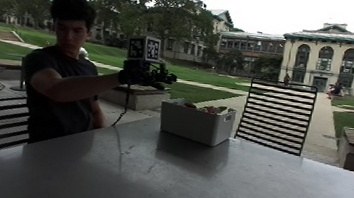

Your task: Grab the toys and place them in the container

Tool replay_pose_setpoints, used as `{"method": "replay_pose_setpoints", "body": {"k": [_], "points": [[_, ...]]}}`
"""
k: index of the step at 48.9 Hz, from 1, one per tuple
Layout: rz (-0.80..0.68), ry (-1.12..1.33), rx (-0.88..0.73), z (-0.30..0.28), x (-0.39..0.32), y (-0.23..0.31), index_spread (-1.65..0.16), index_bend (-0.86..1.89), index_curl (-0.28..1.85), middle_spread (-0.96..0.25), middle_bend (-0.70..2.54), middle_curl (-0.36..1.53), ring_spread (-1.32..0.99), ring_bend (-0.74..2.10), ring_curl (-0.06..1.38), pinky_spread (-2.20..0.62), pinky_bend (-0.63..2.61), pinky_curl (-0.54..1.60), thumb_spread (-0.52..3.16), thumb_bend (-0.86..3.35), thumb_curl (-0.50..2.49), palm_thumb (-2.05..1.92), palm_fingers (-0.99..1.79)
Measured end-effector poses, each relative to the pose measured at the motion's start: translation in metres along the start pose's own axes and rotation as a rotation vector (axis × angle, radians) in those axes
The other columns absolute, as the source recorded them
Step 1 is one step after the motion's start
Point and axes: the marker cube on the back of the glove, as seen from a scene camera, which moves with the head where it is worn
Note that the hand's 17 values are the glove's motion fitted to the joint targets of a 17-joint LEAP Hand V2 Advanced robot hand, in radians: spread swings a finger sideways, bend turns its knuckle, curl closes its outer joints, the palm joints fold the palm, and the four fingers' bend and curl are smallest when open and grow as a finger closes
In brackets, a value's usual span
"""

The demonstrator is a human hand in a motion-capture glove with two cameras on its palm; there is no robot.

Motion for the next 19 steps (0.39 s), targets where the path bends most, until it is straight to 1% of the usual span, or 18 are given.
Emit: {"method": "replay_pose_setpoints", "body": {"k": [4,10,19], "points": [[0.001,0.012,0.009,0.007,0.023,-0.006,-0.28,0.09,0.22,-0.01,0.19,0.46,-0.05,0.18,0.28,-0.03,0.72,0.27,1.23,-0.05,0.21,-0.06,-0.15],[0.015,-0.002,-0.009,0.012,0.034,0.003,-0.28,0.1,0.21,-0.01,0.19,0.45,-0.05,0.18,0.28,-0.03,0.69,0.27,1.23,-0.05,0.2,-0.06,-0.15],[0.014,-0.002,-0.007,0.018,0.056,0.003,-0.28,0.1,0.2,-0.01,0.19,0.44,-0.05,0.17,0.28,-0.03,0.65,0.28,1.23,-0.05,0.19,-0.06,-0.15]]}}
